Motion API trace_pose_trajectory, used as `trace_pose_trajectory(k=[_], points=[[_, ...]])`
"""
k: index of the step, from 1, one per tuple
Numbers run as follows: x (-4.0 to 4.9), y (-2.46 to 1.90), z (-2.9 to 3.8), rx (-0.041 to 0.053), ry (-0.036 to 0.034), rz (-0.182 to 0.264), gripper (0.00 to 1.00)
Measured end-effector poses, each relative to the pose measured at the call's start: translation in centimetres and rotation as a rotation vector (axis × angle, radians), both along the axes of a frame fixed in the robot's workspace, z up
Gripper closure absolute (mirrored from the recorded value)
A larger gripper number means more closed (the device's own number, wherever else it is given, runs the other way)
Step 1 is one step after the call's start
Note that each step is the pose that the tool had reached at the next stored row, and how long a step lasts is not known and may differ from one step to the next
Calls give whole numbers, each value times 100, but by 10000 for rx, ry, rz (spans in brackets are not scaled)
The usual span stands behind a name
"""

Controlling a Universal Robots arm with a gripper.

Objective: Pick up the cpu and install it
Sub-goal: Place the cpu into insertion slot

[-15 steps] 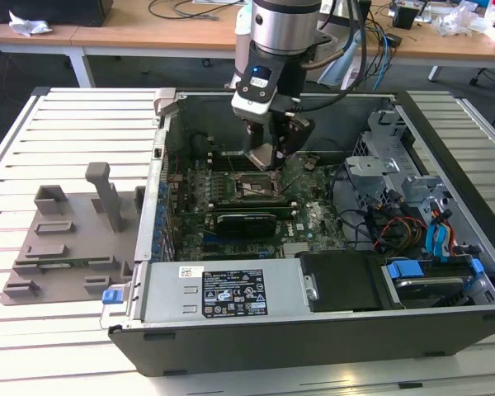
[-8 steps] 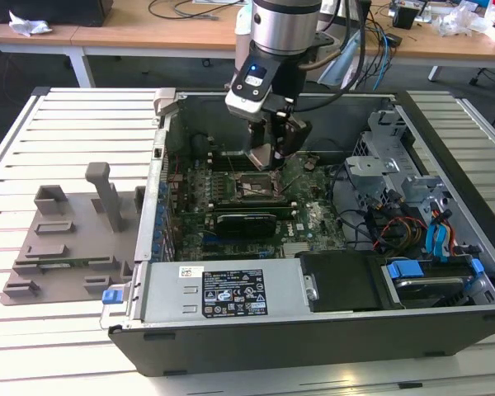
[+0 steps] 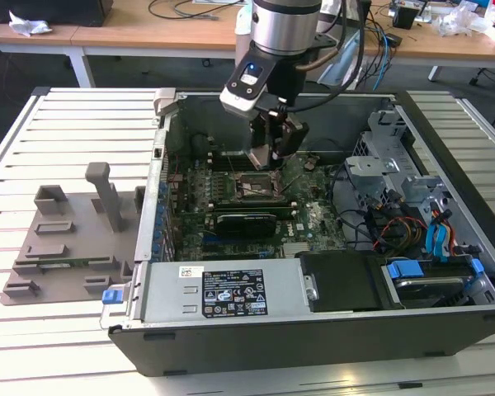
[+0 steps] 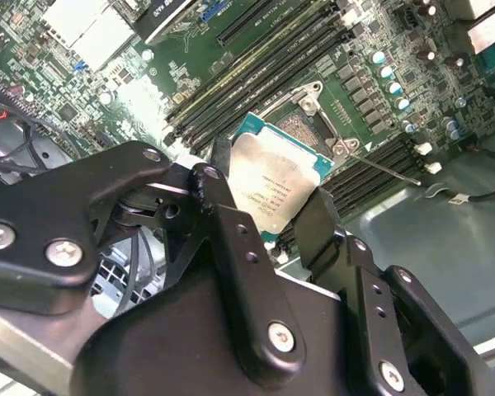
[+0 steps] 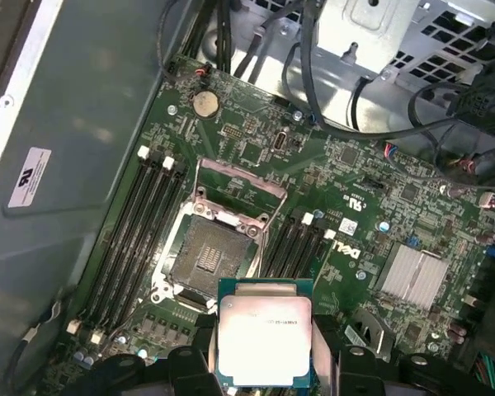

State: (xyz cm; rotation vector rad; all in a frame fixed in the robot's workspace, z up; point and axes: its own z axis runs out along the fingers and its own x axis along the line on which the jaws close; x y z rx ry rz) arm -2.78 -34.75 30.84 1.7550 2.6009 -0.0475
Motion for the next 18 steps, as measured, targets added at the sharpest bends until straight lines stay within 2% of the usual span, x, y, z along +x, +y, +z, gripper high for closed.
trace_pose_trajectory(k=[18], points=[[0,0,-2,0,0,-1867,45]])
